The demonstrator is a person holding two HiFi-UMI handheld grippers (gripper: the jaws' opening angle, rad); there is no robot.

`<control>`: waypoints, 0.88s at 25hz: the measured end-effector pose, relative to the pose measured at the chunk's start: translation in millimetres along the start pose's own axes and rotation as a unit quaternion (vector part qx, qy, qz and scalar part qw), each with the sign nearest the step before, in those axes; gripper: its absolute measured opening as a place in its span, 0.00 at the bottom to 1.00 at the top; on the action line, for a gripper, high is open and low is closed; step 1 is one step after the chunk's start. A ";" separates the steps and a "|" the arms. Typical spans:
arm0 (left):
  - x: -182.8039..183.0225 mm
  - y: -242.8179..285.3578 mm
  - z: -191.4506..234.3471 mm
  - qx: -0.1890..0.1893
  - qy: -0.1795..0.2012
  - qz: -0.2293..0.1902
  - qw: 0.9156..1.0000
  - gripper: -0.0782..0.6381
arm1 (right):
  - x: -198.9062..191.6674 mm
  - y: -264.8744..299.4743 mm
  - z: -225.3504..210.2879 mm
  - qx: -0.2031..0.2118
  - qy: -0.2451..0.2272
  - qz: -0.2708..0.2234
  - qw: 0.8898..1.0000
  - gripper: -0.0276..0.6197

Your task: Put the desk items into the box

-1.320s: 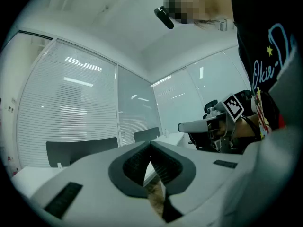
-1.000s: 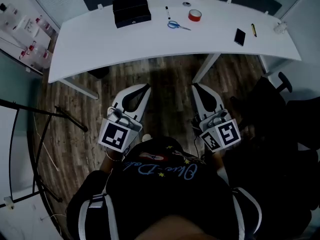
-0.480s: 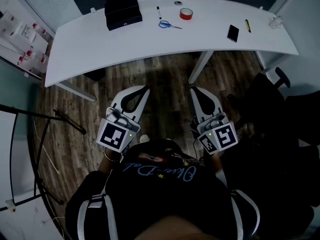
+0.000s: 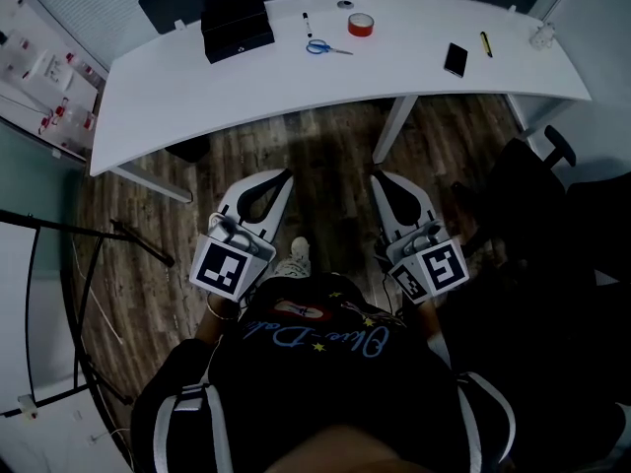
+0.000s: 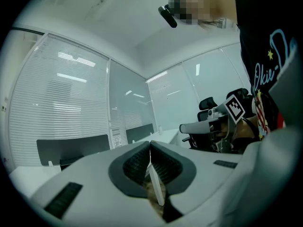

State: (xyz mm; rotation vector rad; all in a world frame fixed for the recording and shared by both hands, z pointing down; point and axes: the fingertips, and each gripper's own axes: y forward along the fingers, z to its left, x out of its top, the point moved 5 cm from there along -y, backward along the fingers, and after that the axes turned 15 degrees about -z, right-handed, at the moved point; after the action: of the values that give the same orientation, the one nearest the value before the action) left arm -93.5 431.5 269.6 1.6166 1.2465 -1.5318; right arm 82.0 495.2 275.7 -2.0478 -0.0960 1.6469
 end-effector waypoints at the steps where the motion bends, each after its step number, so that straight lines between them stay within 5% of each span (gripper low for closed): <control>1: 0.1 1.8 1.3 0.000 0.001 -0.002 1.000 0.10 | -0.3 0.6 -0.2 0.003 -0.001 0.001 1.000 0.05; 22: -34.8 99.5 45.1 -0.049 -0.027 -0.024 0.998 0.10 | -8.5 50.9 -69.8 -0.006 -0.028 0.008 1.000 0.06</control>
State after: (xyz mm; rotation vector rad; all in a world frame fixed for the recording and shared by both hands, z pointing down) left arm -19.7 344.1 277.1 1.4837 1.3204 -1.5084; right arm 131.8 424.2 271.4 -2.0152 -0.1095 1.7178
